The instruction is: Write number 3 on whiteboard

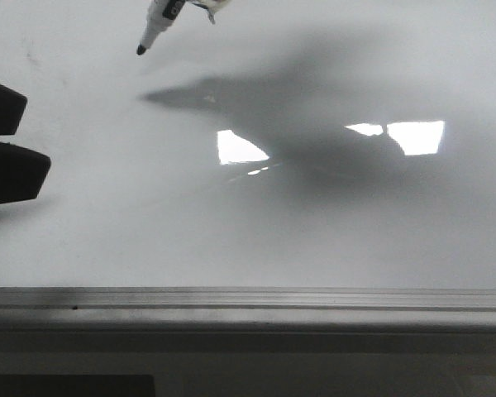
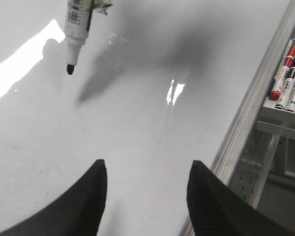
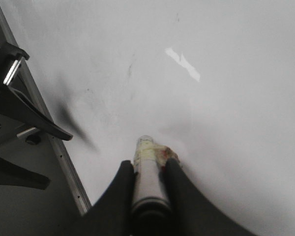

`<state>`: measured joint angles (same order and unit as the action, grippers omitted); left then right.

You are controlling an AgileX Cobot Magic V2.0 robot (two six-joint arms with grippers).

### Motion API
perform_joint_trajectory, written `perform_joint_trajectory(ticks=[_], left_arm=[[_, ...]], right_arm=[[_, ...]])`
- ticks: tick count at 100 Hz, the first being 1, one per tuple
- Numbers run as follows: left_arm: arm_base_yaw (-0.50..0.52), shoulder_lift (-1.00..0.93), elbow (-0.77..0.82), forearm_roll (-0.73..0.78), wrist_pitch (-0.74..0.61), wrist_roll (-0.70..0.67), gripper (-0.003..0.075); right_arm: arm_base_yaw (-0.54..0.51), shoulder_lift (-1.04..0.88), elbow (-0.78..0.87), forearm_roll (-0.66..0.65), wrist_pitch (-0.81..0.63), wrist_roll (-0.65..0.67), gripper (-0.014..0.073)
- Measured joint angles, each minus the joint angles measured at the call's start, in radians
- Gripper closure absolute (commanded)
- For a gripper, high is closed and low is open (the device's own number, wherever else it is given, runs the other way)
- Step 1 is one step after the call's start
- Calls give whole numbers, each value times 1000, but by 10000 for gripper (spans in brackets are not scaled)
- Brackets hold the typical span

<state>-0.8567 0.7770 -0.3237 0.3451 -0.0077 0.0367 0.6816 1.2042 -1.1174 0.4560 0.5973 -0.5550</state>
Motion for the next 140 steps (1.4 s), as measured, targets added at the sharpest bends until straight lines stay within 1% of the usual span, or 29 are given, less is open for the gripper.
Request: perform_joint_trajectory(ticks=[27, 40, 54, 67, 91, 105, 125, 140], left_arm=[[0, 0, 0, -6, 0, 0, 387], [0, 0, 0, -13, 0, 0, 387], [0, 0, 0, -15, -2, 0, 387], [0, 0, 0, -15, -3, 0, 387], [0, 0, 0, -16, -10, 0, 387], [0, 0, 0, -16, -14, 0, 387], [0, 0, 0, -16, -15, 0, 387], [0, 0, 0, -16, -15, 0, 387]], right_arm=[[-46, 55, -6, 6, 34, 5, 658], [-78, 47, -6, 19, 46, 9, 658], [-111, 11, -6, 6, 74, 9, 658], [-117, 1, -6, -10, 134, 25, 658], [-35, 62, 25, -1, 133, 45, 658], [-33, 60, 25, -15, 138, 85, 658], [-40, 29, 26, -72, 215, 143, 658], [19, 64, 41, -74, 189, 154, 658]])
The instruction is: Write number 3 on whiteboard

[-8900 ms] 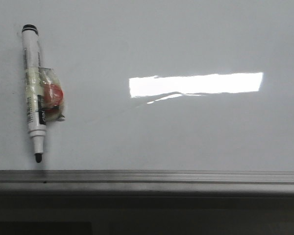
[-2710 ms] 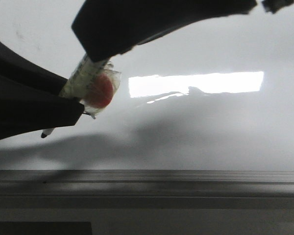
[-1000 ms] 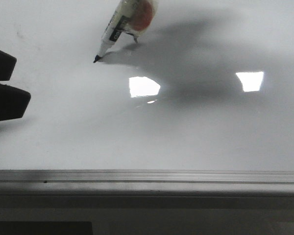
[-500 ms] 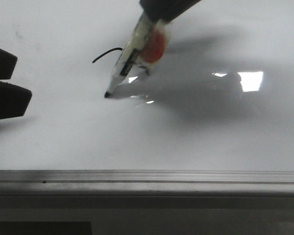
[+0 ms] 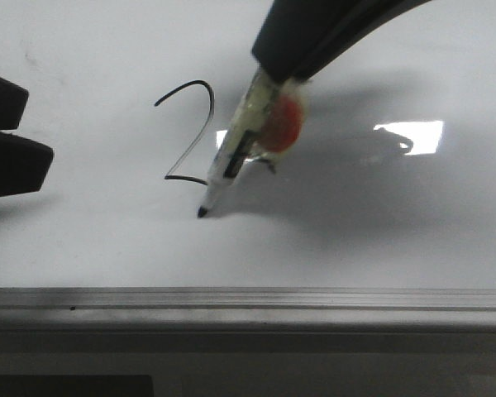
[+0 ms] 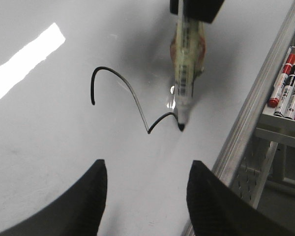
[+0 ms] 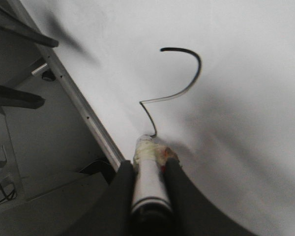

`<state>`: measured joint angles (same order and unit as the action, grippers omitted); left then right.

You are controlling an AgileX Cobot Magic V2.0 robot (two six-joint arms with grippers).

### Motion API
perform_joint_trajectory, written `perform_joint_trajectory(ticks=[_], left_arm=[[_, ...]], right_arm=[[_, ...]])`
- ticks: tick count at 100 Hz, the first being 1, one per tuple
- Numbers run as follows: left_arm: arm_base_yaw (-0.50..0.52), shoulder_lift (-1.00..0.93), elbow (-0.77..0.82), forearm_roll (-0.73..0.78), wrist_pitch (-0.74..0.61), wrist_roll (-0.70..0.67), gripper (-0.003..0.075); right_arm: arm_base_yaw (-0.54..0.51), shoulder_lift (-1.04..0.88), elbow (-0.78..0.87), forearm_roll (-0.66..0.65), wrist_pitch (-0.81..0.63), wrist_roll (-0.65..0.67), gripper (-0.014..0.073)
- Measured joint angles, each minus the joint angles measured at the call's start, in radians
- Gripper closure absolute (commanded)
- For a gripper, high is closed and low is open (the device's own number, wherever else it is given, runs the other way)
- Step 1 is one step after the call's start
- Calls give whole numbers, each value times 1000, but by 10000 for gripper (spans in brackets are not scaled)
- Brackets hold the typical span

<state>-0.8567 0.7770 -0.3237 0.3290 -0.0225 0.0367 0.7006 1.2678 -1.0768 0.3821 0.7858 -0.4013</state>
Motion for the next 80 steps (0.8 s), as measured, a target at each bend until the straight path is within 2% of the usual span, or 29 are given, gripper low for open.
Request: perform_joint_trajectory(ticks=[16, 33, 52, 80], left_arm=[[0, 0, 0, 0, -1, 0, 387], [0, -2, 0, -9, -24, 0, 387], [-23, 16, 0, -29, -120, 0, 387], [-57, 70, 0, -44, -122, 0, 387]], right_arm=[[65, 73, -7, 17, -53, 2, 658], [90, 60, -7, 20, -85, 2, 658], [142, 39, -7, 18, -88, 2, 658], [203, 34, -7, 0, -103, 2, 658]])
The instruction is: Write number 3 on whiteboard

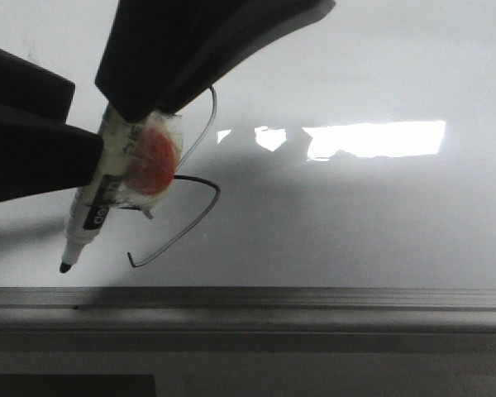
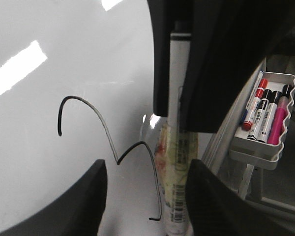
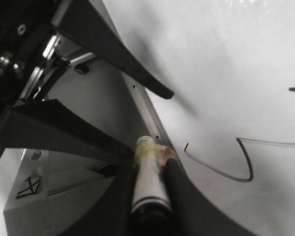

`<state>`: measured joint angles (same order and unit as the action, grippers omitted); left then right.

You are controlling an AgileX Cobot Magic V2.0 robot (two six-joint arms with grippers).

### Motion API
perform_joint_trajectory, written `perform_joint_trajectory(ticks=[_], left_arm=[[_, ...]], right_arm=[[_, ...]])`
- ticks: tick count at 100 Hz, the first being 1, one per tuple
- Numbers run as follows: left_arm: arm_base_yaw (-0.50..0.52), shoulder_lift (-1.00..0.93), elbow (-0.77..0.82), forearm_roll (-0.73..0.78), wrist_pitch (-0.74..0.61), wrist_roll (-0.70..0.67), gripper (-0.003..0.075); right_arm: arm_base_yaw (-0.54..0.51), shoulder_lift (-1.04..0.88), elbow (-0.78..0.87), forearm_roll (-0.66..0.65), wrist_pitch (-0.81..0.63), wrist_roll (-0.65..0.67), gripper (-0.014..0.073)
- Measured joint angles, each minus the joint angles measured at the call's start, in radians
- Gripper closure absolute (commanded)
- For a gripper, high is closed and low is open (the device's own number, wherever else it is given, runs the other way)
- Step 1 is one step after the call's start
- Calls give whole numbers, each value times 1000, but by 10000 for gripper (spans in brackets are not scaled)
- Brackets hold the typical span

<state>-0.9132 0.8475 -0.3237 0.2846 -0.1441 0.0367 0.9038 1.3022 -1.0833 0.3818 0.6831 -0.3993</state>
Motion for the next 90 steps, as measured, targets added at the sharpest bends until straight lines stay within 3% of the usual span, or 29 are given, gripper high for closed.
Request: perform_joint_trajectory(ticks=[38, 45, 55, 75, 83, 90], left_arm=[[0, 14, 0, -4, 2, 0, 395], [0, 14, 0, -4, 2, 0, 484], [-2, 14, 0, -4, 2, 0, 738], [-6, 14, 0, -4, 0, 0, 740], [-6, 14, 0, -4, 0, 0, 740], [-6, 14, 0, -11, 0, 0, 740]], right_arm=[[8, -32, -56, 10, 22, 0, 658], [9, -32, -58, 10, 35, 0, 658], [12, -32, -58, 10, 42, 0, 658], [12, -32, -61, 6, 32, 0, 649], [12, -32, -61, 6, 32, 0, 543], [12, -32, -61, 6, 34, 0, 333]])
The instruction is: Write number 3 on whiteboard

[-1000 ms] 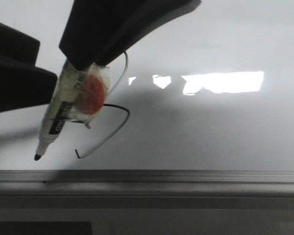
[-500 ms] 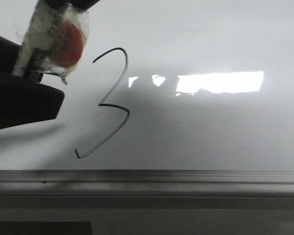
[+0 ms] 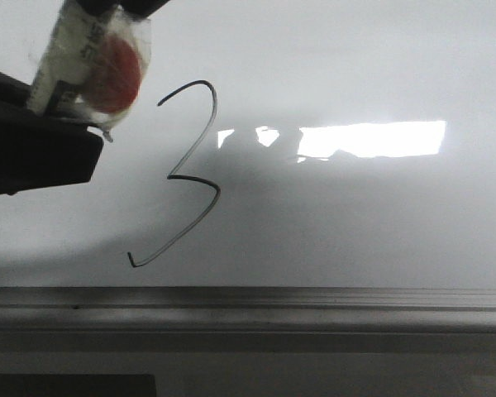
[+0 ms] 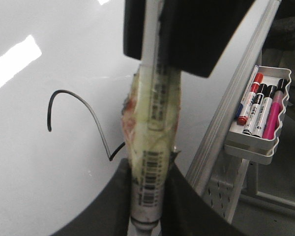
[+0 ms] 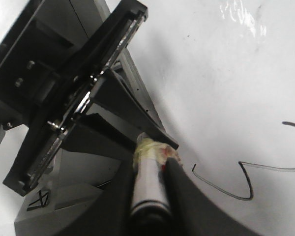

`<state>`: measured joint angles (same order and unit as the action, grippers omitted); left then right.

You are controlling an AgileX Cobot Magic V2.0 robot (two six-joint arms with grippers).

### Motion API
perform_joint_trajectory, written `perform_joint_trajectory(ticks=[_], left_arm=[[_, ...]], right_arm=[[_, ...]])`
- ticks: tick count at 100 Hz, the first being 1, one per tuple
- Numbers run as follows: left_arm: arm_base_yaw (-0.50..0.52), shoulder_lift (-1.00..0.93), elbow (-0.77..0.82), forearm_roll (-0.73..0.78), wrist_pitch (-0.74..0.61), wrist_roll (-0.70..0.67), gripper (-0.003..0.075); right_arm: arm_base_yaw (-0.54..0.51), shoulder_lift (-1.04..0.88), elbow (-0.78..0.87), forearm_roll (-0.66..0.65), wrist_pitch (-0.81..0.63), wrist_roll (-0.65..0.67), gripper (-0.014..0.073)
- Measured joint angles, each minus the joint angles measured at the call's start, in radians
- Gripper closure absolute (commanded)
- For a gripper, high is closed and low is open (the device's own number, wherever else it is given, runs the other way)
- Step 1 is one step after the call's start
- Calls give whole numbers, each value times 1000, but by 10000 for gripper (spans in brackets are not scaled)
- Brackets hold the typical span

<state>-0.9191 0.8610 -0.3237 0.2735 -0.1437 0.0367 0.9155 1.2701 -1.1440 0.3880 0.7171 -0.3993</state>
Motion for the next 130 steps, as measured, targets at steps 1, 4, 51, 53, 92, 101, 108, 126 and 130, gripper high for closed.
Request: perform_joint_trajectory(ticks=[1, 4, 51, 53, 92, 101, 108, 126, 130], left_arm=[[0, 0, 0, -3, 0, 0, 740], [0, 0, 0, -21, 0, 0, 741], [28, 35, -2, -876, 57, -74, 741], [32, 40, -2, -887, 57, -75, 741], [95, 125, -8, -916, 62, -76, 531], [97, 127, -10, -909, 62, -76, 325], [97, 127, -18, -906, 70, -76, 239], [95, 116, -26, -900, 77, -76, 232], [95, 108, -26, -898, 84, -76, 250]], right_arm=[[0, 0, 0, 0, 0, 0, 285], [0, 0, 0, 0, 0, -2, 188], [-6, -107, 0, -21, 17, -4, -31], [-6, -110, 0, -21, 17, -4, -31], [-6, -117, 0, -21, 17, -4, -31], [-6, -117, 0, -21, 17, -4, -31], [-6, -117, 0, -21, 17, -4, -31], [-6, -117, 0, -21, 17, -4, -3], [-6, -119, 0, -21, 17, -4, 44]])
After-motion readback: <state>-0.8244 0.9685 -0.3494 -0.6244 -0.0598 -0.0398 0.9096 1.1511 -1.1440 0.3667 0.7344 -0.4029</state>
